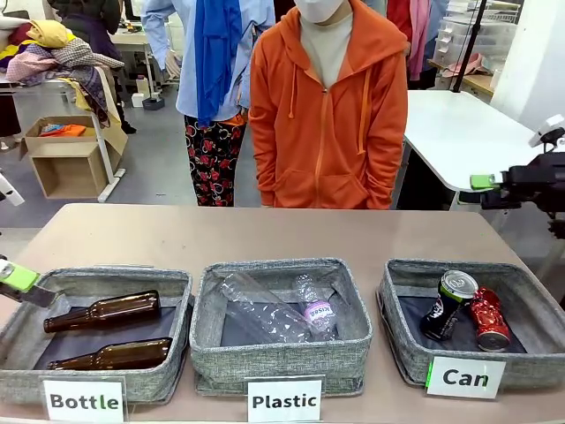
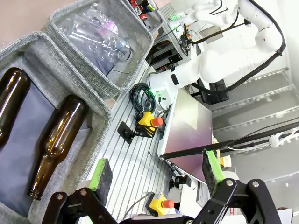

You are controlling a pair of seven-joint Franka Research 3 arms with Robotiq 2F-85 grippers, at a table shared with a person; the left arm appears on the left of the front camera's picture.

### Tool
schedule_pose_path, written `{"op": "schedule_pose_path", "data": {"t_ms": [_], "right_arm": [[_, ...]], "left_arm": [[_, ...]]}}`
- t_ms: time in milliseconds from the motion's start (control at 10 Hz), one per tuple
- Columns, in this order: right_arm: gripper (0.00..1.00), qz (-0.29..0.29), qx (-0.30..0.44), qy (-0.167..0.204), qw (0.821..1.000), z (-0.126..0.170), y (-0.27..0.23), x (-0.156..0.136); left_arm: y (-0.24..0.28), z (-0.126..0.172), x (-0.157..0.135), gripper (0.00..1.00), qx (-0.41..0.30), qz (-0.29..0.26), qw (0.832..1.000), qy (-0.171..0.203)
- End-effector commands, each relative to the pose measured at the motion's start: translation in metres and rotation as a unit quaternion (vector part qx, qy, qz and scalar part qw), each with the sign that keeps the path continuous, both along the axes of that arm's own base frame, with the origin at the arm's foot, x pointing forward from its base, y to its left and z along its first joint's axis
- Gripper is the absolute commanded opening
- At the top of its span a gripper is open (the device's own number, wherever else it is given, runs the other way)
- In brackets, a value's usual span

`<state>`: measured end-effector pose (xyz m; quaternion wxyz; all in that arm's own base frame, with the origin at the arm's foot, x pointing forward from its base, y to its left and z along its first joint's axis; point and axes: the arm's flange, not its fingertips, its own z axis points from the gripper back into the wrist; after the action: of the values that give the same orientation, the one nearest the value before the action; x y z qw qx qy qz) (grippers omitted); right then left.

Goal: Sort the can waste into the basket.
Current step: Pick up the can waste from the table and place it in the right Fabric basket.

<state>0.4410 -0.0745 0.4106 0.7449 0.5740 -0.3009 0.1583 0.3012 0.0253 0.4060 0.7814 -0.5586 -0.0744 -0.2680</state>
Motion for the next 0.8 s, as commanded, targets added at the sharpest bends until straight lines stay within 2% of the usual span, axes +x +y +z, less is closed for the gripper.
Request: {"op": "schedule_pose_path", "data": {"t_ms": [0,100,200,700], "right_arm": [[1.0,-0.029,-0.007,0.015,0.999,-0.009,0.021,0.002],[1.0,-0.005,-0.002,0.011,1.0,-0.017,0.028,0.011],[1.0,-0.019,0.001,0.006,1.0,-0.008,0.005,0.003],[1.0,-0.019,0.001,0.006,1.0,-0.008,0.005,0.003]], "left_arm": [[-0.001,0.003,-0.001,1.0,-0.009,0.003,1.0,0.0],[-0.001,0.003,-0.001,1.0,-0.009,0.003,1.0,0.0],[-0.001,0.003,-0.001,1.0,-0.009,0.003,1.0,0.0],[-0.001,0.003,-0.001,1.0,-0.009,0.003,1.0,0.0]]}}
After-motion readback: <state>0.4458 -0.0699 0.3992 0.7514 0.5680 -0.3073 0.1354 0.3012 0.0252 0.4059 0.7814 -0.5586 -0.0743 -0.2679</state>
